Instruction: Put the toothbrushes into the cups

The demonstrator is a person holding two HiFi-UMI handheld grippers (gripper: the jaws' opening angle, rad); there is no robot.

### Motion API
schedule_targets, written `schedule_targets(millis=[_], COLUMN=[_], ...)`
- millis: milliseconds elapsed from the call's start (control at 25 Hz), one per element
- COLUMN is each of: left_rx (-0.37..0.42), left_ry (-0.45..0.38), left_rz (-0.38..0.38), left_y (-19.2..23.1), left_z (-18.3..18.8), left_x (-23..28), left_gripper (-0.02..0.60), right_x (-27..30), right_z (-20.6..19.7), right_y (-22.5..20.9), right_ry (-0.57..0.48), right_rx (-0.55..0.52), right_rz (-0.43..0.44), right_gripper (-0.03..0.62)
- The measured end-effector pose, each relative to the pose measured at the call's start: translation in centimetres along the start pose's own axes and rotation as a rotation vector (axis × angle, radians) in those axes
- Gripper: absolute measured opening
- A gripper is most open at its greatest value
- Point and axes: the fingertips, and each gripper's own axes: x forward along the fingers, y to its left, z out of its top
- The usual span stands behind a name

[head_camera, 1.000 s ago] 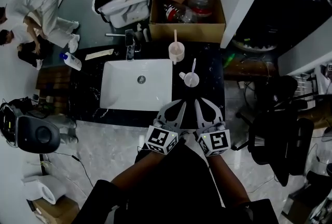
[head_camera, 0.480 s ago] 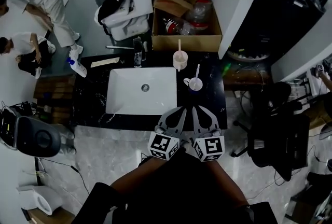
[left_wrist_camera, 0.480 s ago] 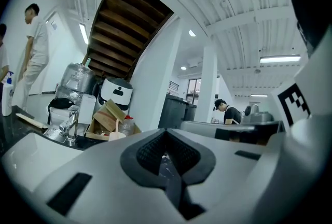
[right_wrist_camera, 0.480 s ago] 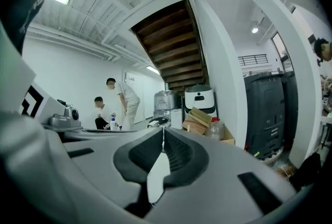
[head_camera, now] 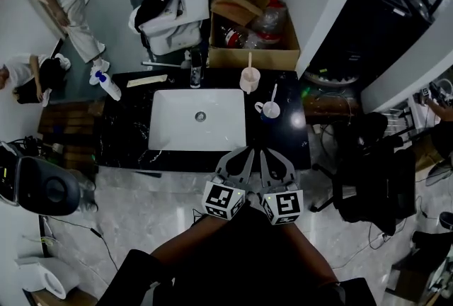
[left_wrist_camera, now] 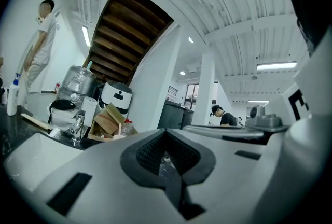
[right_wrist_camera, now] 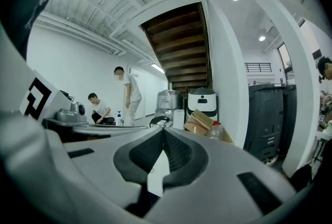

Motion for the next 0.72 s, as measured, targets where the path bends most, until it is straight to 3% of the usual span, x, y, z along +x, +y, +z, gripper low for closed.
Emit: schedule_targets(millis=[320,720], left_rx=[0.065,0.039], left_ry=[-0.02,-0.017], left_rz=[-0.048,-0.039], left_y=[-3.1,-4.2], left_z=[0.7,-0.2], left_x=[-3.2,-8.2], left_gripper=[0.015,0.015], right_x=[-2.7,-6.7], right_z=[0.2,-0.2], right_y=[0.8,4.9], right_ry=[0.012,-0.006], right_rx=[-0.016,-0.034], right_rz=[-0.069,-0.087], right_gripper=[0.018,0.018])
